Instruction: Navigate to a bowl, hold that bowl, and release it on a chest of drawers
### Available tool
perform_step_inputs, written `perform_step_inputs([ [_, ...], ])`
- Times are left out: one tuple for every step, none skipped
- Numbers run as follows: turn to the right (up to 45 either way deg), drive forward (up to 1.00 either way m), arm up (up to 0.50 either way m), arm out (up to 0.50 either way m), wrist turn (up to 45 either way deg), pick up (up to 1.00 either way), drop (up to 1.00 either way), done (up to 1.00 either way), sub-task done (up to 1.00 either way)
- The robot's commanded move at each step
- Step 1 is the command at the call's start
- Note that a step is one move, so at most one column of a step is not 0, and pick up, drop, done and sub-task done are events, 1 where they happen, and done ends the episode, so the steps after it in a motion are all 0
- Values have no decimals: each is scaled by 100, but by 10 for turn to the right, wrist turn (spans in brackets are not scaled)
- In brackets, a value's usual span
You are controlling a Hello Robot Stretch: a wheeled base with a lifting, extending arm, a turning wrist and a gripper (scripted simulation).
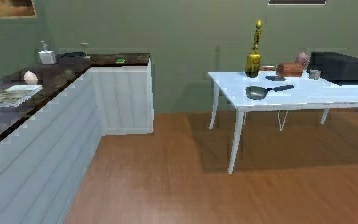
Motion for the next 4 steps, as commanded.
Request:
perform_step_inputs([
  [0, 100, 0, 0, 0, 0, 0, 0, 0],
  [-60, 0, 0, 0, 0, 0, 0, 0, 0],
  [0, 5, 0, 0, 0, 0, 0, 0, 0],
  [-330, 0, 0, 0, 0, 0, 0, 0, 0],
])
